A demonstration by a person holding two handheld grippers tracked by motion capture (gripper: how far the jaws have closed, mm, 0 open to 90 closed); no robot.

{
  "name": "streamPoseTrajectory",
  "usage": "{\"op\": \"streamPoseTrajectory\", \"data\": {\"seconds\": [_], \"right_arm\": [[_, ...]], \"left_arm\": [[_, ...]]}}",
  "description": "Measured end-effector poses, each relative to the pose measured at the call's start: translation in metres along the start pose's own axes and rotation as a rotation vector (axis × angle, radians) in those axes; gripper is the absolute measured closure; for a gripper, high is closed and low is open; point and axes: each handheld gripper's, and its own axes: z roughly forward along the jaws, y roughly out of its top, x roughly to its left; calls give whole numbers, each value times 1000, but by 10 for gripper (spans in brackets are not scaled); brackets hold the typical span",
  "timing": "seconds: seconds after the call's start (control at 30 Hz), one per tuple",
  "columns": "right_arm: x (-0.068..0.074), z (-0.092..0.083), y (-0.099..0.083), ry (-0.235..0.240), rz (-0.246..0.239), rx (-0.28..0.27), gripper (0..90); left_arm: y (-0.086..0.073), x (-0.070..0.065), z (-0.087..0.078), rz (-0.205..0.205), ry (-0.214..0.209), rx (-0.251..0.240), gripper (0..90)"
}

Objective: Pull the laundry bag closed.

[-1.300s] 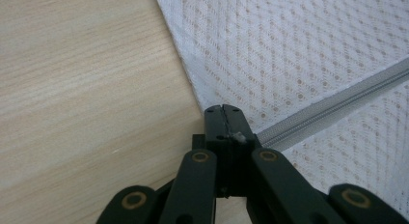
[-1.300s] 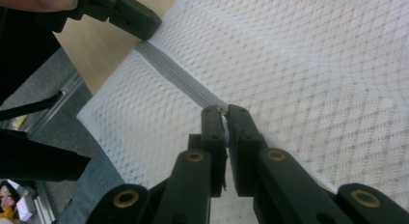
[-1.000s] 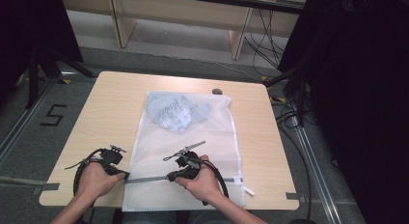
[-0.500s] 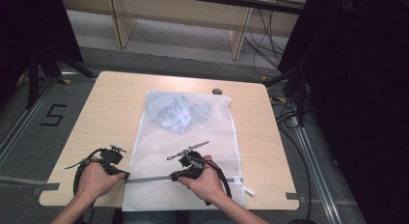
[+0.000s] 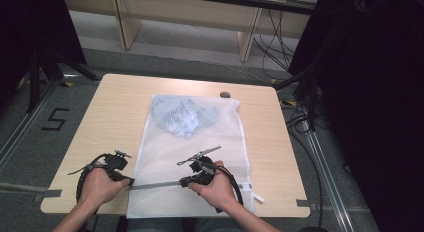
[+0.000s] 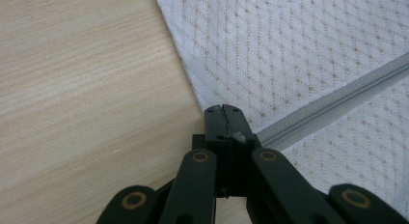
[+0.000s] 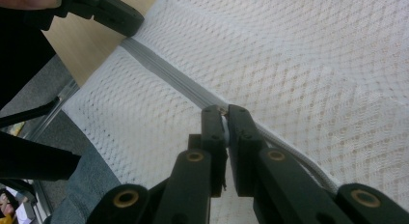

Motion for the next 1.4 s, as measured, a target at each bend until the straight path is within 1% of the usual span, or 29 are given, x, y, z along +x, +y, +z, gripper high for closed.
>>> {"op": "streamPoseTrajectory", "data": {"seconds": [0.03,0.07,0.1,0.13,0.2,0.23,0.3,0.33,0.37,0.4,0.43,0.47,0.5,0.57,0.63,0.67,0.7,0.73,0.77,0.87,0.93,1.0,1.03,1.1,1.13,1.17,1.2,1.37,1.4], "right_arm": [[-1,1,0,7,-24,-7,870],[-1,0,0,5,-19,-5,870],[-2,0,0,5,-33,-16,870],[-2,0,-1,1,-15,-9,870],[-2,-1,-2,-2,-15,-14,871],[-3,-1,-2,2,-13,-9,870],[-4,-2,-2,-6,-13,-10,871],[-3,-3,-3,-11,15,6,871],[-5,-2,-3,-1,-8,-11,871],[-5,-2,-4,-3,-14,-14,871],[-7,-2,-4,-2,-34,-22,871],[-5,-4,-4,-13,14,-1,871],[-5,-4,-4,-11,13,-4,870],[-6,-5,-4,0,-5,-12,871],[-7,-5,-5,-6,-10,-15,871],[-6,-5,-5,-3,1,-13,871],[-7,-5,-5,-8,-13,-16,870],[-8,-5,-5,-3,-9,-15,871],[-8,-6,-5,-8,10,0,870],[-10,-6,-6,0,-3,-12,871],[-10,-7,-7,0,20,-3,871],[-11,-8,-8,1,15,-9,871],[-12,-8,-8,-8,3,-18,870],[-12,-8,-9,-11,18,-11,870],[-11,-9,-9,-23,31,-3,871],[-12,-8,-9,-3,27,-3,870],[-13,-8,-9,2,13,-16,870],[-14,-8,-9,-2,12,-19,870],[-12,-8,-9,1,42,-8,870]], "left_arm": [[0,0,0,0,0,0,900],[0,0,0,1,1,0,900],[0,0,0,3,0,0,900],[0,1,-1,16,1,9,900],[0,0,0,-1,1,-1,900],[0,0,0,2,1,1,900],[0,0,0,0,0,0,900],[0,0,0,-1,0,-5,900],[0,0,0,-2,-1,-5,900],[0,0,0,-2,-1,-5,900],[0,0,0,-2,-1,-3,900],[0,0,0,-1,-2,-2,900],[0,0,0,-2,-1,-5,900],[0,0,0,-1,-1,-6,900],[0,0,0,-1,-2,-4,900],[0,0,0,0,-2,-3,900],[0,0,0,-1,-2,-4,900],[0,0,0,-1,-3,-1,900],[0,1,0,-1,-3,-3,900],[0,1,0,2,-2,-1,900],[0,1,0,2,-2,-1,900],[0,0,0,-1,-3,-4,900],[0,0,0,1,-3,-3,900],[0,1,0,3,-4,-2,900],[0,0,0,1,-5,-1,900],[0,0,0,0,-4,-5,900],[0,0,0,2,-4,-5,900],[0,1,0,4,-6,0,900],[0,1,0,6,-5,0,900]]}}
